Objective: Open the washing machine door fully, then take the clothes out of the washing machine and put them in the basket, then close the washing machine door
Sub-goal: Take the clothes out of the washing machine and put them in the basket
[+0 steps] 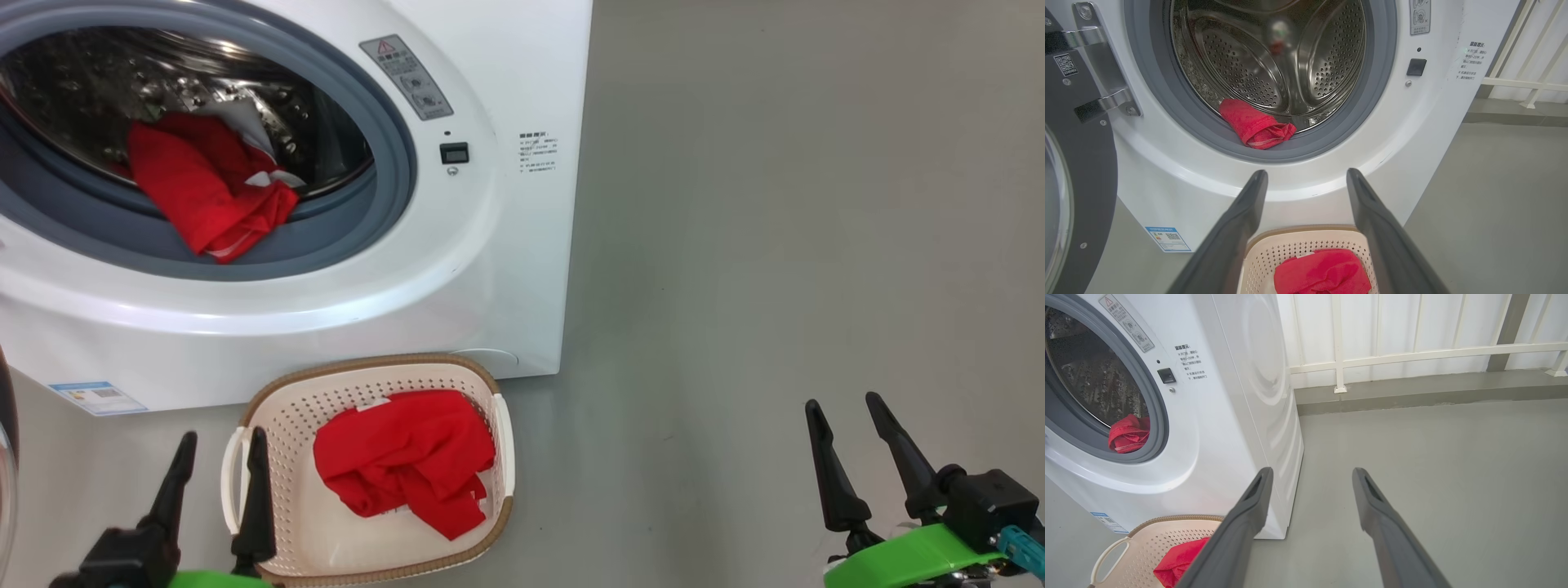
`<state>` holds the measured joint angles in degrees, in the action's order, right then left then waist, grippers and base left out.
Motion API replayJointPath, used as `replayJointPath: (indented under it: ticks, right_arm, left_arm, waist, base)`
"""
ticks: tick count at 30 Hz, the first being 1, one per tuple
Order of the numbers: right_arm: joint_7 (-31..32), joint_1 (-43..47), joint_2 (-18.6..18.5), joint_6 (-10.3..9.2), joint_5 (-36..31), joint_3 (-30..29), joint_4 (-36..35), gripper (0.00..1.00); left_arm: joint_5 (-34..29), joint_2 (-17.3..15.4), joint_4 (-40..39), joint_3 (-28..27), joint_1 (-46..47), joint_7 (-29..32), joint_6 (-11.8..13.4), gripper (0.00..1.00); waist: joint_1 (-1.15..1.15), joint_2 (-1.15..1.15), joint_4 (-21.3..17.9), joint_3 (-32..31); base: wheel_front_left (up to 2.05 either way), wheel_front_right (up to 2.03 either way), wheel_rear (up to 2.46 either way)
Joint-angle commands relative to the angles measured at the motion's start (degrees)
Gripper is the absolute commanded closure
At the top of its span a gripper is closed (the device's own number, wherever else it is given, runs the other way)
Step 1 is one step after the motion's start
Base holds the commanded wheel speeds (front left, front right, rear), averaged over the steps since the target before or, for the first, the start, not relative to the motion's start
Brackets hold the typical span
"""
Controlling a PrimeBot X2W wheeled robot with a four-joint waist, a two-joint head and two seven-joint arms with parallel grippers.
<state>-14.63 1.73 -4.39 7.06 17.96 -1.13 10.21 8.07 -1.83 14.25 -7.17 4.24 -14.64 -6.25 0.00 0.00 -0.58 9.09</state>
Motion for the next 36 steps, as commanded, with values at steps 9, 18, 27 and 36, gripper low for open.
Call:
replayJointPath:
  ticks: [9,18,27,36]
  right_arm:
    - [-0.4,-0.2,-0.4,0.43,0.1,0.7,-1.8,0.00]
    - [-0.4,-1.5,-0.2,0.43,0.1,1.2,-1.8,0.00]
    - [-0.4,-5.3,0.2,0.43,0.2,2.9,-1.7,0.00]
    - [-0.4,-8.8,0.9,0.43,0.8,4.5,-1.6,0.00]
  left_arm:
    - [1.6,-1.1,-3.9,-0.7,-1.7,-0.4,1.9,0.00]
    - [2.1,-1.1,-3.3,-0.2,1.1,-0.4,2.3,0.00]
    - [-1.0,-2.5,5.5,-2.3,16.0,-0.4,1.7,0.00]
    - [-2.8,-8.6,19.7,-4.2,31.7,-0.4,2.0,0.00]
  waist:
    - [0.00,0.00,0.0,0.4]
    - [0.00,0.00,-0.7,2.2]
    - [0.00,0.00,-2.6,8.0]
    - [0.00,0.00,-6.6,13.4]
  base:
    - [0.00,0.00,0.00]
    - [0.00,0.00,0.00]
    - [0.00,0.00,0.00]
    - [0.00,0.00,0.00]
